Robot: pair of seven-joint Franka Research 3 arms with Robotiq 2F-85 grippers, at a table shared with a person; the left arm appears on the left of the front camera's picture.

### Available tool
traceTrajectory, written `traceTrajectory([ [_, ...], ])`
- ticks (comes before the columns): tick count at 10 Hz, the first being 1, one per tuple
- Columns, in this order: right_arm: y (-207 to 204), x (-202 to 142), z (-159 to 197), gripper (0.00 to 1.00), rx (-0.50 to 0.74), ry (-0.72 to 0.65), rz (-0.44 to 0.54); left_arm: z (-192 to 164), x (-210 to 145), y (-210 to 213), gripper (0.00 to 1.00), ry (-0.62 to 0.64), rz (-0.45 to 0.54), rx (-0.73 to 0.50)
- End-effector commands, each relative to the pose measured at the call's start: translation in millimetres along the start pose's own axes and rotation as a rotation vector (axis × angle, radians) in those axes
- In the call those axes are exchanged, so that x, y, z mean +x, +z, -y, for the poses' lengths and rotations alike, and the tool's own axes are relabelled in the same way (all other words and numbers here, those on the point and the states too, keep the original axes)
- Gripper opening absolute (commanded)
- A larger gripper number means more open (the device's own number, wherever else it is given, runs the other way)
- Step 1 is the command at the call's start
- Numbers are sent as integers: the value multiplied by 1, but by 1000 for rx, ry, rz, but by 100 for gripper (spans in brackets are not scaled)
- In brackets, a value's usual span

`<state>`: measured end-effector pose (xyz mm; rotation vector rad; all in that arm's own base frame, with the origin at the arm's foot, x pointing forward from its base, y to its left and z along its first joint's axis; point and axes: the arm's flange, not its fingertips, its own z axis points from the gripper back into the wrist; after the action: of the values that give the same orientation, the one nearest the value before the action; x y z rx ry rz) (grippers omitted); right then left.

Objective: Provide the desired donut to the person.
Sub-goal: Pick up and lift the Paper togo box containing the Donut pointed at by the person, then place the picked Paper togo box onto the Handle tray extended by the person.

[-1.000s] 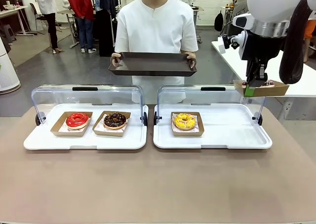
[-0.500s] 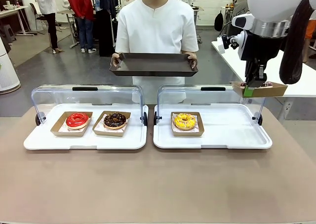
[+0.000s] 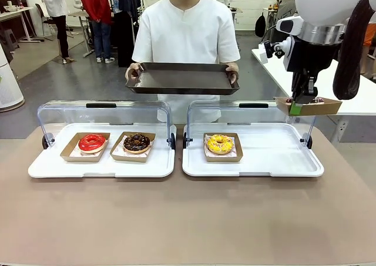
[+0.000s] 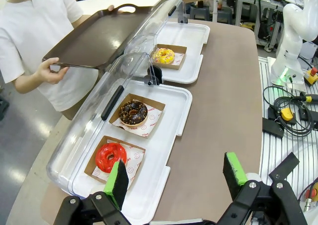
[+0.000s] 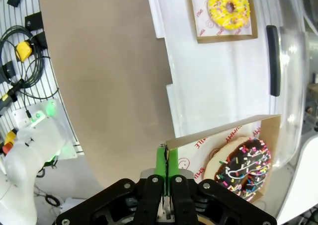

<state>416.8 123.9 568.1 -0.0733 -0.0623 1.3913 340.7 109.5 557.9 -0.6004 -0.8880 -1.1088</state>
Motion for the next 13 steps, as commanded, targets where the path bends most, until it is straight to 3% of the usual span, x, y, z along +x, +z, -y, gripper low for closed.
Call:
traceTrajectory([
  [1, 9, 3, -3, 1, -39, 18, 33, -1, 1, -1, 100, -10, 23, 3],
  [4, 45, 18, -15, 1, -113, 65, 23, -1, 1, -1, 100, -10, 23, 3],
  [7, 53, 36, -12, 1, -128, 90, 6, -1, 1, -1, 100, -10, 23, 3],
  [8, 54, 26, -19, 1, -113, 68, 48, -1, 1, -1, 100, -10, 23, 3],
  [13, 54, 26, -19, 1, -113, 68, 48, -1, 1, -1, 100, -10, 23, 3],
])
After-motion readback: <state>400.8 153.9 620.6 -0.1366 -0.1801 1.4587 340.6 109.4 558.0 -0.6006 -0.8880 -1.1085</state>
